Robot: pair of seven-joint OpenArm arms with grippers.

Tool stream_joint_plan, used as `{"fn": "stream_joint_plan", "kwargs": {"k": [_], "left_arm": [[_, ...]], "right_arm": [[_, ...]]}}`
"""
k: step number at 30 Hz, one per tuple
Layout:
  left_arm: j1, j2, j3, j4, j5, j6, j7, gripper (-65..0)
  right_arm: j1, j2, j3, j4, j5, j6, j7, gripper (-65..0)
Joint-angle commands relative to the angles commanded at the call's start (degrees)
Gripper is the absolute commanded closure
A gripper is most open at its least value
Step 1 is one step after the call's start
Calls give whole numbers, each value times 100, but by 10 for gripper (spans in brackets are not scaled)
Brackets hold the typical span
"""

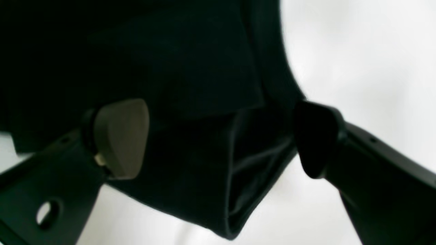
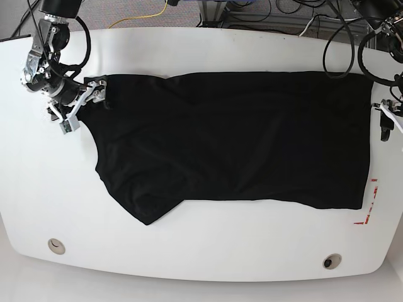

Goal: Layout the t-shirt on the table in an organized manner, then fold the t-shirt properly
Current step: 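Open the right gripper and regrasp the shirt edge beside it, then regrasp the shirt edge with the left gripper, holding it taut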

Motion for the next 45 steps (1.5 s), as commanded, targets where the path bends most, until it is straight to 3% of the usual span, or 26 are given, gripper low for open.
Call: {"fn": "stream_joint_plan", "kwargs": {"k": [10, 19, 26, 29, 34, 36, 37, 39, 45], "left_arm": [[9, 0, 18, 0, 35, 0, 9, -357], [9, 0, 18, -18, 44, 0, 70, -358], [9, -18, 18, -18, 44, 0, 70, -358], [9, -18, 18, -18, 44, 0, 70, -358], [18, -18, 9, -18, 44, 0, 70, -358], [18, -18, 9, -18, 44, 0, 79, -358], [26, -18, -9, -26, 44, 0, 79, -358], [79, -18, -18, -35, 44, 0, 79, -358], [220, 9, -26, -62, 35, 0, 79, -358]], "right_arm": [[26, -202, 18, -413, -985, 0, 695, -650], [70, -193, 26, -1336, -985, 0, 1389, -650], [44, -202, 26, -1363, -985, 0, 1415, -640], [53, -202, 26, -1363, -985, 0, 1415, -517], [79, -202, 26, -1371, -985, 0, 1415, -198], [79, -202, 26, -1371, -985, 0, 1415, -113], [79, -202, 26, -1371, -993, 0, 1415, -40], [79, -202, 26, -1371, -993, 0, 1398, 0], [79, -193, 26, -1371, -1002, 0, 1398, -3]]}}
